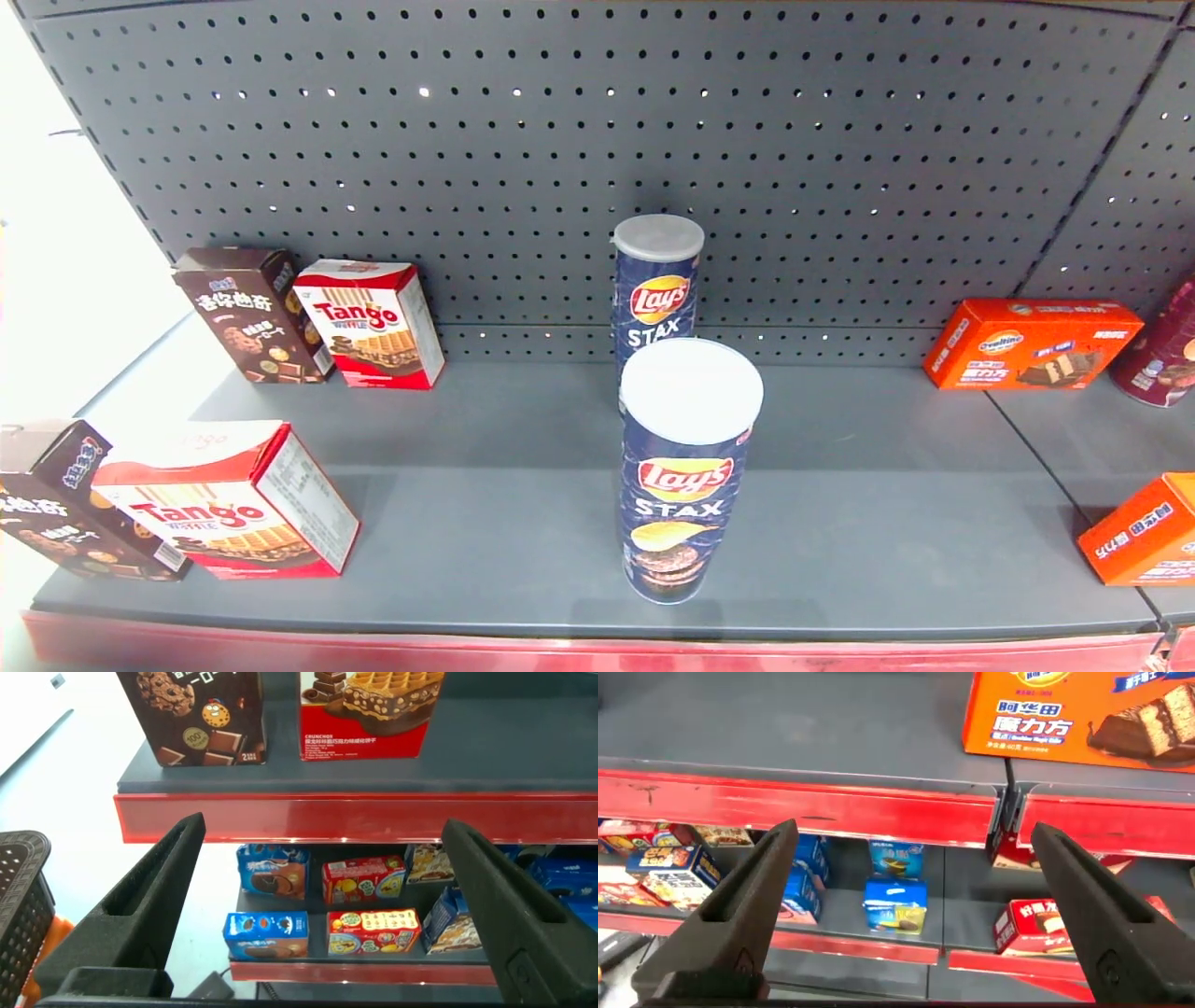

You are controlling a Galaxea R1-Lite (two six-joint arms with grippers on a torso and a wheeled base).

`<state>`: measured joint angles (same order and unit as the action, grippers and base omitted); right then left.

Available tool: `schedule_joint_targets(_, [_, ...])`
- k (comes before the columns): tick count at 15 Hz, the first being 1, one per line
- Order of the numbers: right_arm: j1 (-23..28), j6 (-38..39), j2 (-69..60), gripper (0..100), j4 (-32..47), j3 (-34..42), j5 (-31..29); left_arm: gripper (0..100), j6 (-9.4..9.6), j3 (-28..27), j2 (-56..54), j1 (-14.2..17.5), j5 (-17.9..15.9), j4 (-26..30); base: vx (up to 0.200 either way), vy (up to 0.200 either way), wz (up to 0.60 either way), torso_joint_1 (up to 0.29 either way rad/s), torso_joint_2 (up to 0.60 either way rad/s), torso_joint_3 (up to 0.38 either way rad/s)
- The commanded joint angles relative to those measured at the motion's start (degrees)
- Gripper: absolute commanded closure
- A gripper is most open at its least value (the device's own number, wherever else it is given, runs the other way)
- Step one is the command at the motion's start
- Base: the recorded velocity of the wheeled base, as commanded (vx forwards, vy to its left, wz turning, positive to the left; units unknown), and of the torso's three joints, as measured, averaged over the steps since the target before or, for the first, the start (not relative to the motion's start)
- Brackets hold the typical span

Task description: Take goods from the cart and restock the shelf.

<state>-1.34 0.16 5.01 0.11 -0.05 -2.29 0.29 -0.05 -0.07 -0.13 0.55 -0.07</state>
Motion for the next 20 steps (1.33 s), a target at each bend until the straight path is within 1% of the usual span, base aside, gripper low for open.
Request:
schedule_joint_targets(1, [1.2, 0.0, -4.4, 0, -0.1, 0.0, 0.2, 0, -0.03, 0.0, 0.1, 0.0, 0.1, 0.0, 0.000, 0.000, 0.00, 0.000, 0.00, 0.000])
schedule_joint_targets(6, [1.3, 0.0, -4.4, 0, -0.2, 0.0, 0.2, 0, 0.23, 0.0, 0.1, 0.0, -0.2, 0.0, 0.000, 0.000, 0.00, 0.000, 0.00, 0.000])
schedule_joint_targets(8, [1.3, -0.6, -4.3, 0, -0.1, 0.0, 1.4, 0, 0.41, 0.0, 0.1, 0.0, -0.9, 0.0, 0.000, 0.000, 0.00, 0.000, 0.00, 0.000])
schedule_joint_targets(12, [1.3, -0.2, -4.4, 0, -0.1, 0.0, 1.2, 0, -0.29, 0.0, 0.1, 0.0, -0.1, 0.0, 0.000, 0.000, 0.00, 0.000, 0.00, 0.000])
schedule_joint_targets(20, [1.3, -0.5, -4.4, 0, -0.1, 0.0, 1.3, 0, -0.03, 0.0, 0.1, 0.0, -0.5, 0.0, 0.000, 0.000, 0.00, 0.000, 0.00, 0.000])
